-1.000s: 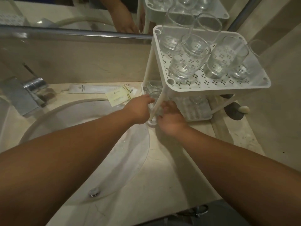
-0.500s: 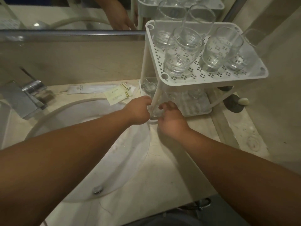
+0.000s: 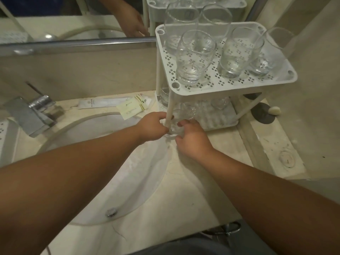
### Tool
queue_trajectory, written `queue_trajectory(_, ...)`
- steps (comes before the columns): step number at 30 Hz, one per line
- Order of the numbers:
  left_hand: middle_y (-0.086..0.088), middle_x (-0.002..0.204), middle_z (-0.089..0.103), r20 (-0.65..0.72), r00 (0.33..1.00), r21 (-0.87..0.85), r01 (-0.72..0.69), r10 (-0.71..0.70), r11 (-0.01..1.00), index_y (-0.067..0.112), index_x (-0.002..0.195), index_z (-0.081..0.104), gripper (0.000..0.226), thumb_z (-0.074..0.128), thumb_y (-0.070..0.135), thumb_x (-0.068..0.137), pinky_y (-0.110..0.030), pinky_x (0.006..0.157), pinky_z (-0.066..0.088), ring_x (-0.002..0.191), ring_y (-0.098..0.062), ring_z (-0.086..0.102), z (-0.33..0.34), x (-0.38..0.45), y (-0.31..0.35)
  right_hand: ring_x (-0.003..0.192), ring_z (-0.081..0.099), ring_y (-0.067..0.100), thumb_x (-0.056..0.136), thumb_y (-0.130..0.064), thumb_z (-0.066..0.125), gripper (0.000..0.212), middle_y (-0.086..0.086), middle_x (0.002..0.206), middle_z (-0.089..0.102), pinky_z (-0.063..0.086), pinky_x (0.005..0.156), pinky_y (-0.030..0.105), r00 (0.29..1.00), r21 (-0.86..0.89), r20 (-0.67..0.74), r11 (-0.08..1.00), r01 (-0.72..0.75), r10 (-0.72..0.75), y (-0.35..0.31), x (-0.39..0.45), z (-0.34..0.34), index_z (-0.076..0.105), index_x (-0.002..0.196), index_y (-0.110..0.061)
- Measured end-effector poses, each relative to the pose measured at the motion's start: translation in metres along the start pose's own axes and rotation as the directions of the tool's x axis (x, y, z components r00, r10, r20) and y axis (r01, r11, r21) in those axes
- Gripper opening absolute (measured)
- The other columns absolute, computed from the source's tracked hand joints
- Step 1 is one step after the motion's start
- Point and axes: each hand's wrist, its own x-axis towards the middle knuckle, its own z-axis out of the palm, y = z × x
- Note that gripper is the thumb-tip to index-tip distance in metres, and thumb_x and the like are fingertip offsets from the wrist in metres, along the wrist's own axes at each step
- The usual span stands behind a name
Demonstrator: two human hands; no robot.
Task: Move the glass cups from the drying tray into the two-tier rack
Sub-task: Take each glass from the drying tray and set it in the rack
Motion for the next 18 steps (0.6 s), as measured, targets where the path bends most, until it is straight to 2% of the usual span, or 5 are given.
queue_trajectory(5,0.011,0.137,0.055,-0.014,0.998,-0.078,0.052,-0.053,0.996,0.024,0.135,0.06,0.049,0.064,0.006,0.09,-0.026,0.089,0.042,0.121,-0.014,0.052,0.006,-0.004,0.006,0.106,0.059,0.026,0.09,-0.023,0.056,0.042,0.007,0.128,0.052,0.049,0.082,0.032,0.997,-0.023,-0.077,1.0,-0.008,0.006,0.008,-0.001,-0.01,0.05,0.132,-0.029)
queue_trajectory(9,0.012,0.124,0.058,-0.084,0.994,-0.146,0.052,-0.065,0.988,0.026,0.136,0.055,0.043,0.063,0.022,0.094,-0.026,0.079,0.046,0.11,-0.017,0.061,0.01,-0.007,0.013,0.116,0.053,0.025,0.091,-0.02,0.056,0.052,0.007,0.138,0.039,0.047,0.083,0.029,0.977,-0.024,-0.199,0.996,-0.081,0.075,0.017,0.019,-0.019,0.039,0.138,-0.033)
queue_trajectory(12,0.007,0.118,0.059,-0.134,0.986,-0.179,0.072,-0.097,0.981,0.026,0.142,0.048,0.049,0.061,0.035,0.096,-0.024,0.069,0.044,0.087,-0.01,0.058,0.017,-0.01,0.017,0.138,0.033,0.027,0.092,-0.019,0.056,0.065,0.005,0.155,0.023,0.041,0.102,0.033,0.983,-0.058,-0.151,0.992,-0.111,0.101,0.026,0.042,-0.027,0.027,0.149,-0.03)
queue_trajectory(14,0.006,0.114,0.061,-0.12,0.984,-0.163,0.112,-0.132,0.98,0.025,0.136,0.052,0.04,0.055,0.038,0.099,-0.027,0.068,0.044,0.078,-0.009,0.056,0.021,-0.011,0.02,0.144,0.024,0.028,0.093,-0.019,0.058,0.07,0.004,0.159,0.018,0.031,0.115,0.038,0.991,-0.094,-0.102,0.991,-0.098,0.088,0.028,0.056,-0.034,0.023,0.153,-0.025)
queue_trajectory(18,-0.003,0.117,0.063,-0.113,0.967,-0.216,0.198,-0.226,0.956,0.026,0.129,0.053,0.03,0.05,0.037,0.101,-0.034,0.075,0.047,0.088,-0.019,0.059,0.03,-0.011,0.025,0.141,0.028,0.029,0.09,-0.018,0.062,0.07,0.004,0.154,0.024,0.03,0.112,0.037,0.998,-0.143,-0.06,0.99,-0.005,-0.004,0.031,0.07,-0.039,0.025,0.149,-0.025)
